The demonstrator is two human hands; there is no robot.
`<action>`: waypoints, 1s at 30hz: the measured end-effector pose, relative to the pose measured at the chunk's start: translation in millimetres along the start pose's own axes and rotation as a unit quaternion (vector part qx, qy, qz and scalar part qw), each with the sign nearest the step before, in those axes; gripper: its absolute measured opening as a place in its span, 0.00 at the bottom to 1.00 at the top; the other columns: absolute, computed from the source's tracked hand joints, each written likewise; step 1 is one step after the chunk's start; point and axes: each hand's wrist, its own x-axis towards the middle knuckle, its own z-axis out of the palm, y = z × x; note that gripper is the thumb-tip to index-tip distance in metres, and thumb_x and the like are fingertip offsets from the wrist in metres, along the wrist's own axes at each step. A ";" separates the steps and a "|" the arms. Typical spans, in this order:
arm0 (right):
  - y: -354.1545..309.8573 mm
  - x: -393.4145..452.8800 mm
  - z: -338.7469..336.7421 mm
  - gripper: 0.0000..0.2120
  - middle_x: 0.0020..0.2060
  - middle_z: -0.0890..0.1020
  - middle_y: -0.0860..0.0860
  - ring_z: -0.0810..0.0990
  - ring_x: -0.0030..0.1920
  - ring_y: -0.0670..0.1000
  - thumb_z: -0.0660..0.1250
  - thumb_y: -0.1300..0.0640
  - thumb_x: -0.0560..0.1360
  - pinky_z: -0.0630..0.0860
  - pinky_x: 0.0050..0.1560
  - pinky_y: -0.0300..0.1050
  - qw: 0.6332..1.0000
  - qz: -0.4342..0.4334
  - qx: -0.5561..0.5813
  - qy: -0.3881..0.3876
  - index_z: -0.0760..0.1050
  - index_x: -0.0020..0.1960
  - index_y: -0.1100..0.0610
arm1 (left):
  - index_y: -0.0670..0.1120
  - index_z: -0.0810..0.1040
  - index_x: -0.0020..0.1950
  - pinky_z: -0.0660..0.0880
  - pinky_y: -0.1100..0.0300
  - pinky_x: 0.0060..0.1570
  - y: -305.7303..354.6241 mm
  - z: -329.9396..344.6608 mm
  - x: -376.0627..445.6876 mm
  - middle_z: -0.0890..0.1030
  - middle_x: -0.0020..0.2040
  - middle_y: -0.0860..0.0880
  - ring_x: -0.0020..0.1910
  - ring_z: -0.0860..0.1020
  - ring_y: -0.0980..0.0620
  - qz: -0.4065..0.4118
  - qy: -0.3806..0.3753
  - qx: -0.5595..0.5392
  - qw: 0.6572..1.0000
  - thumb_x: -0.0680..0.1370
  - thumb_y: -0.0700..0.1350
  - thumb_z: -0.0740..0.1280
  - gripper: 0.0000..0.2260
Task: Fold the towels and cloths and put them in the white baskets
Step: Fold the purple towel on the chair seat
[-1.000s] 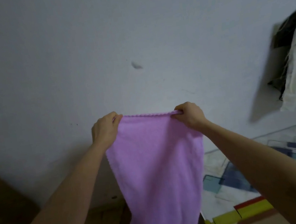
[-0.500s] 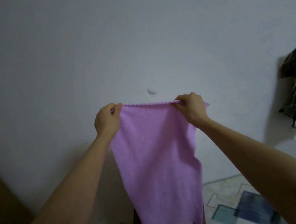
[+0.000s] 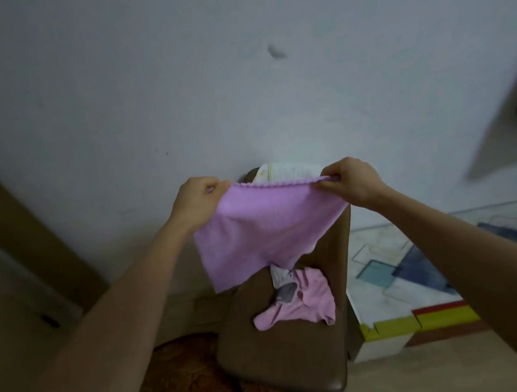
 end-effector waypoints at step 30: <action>91.0 -35.2 307.5 0.09 0.45 0.84 0.51 0.80 0.50 0.56 0.65 0.47 0.77 0.72 0.43 0.46 0.967 0.014 -0.038 -0.252 0.82 0.48 0.50 | 0.37 0.76 0.41 0.65 0.57 0.34 -236.1 227.4 -147.9 0.76 0.34 0.41 0.32 0.71 0.51 -0.304 -0.138 -0.067 0.940 0.81 0.48 0.62 0.16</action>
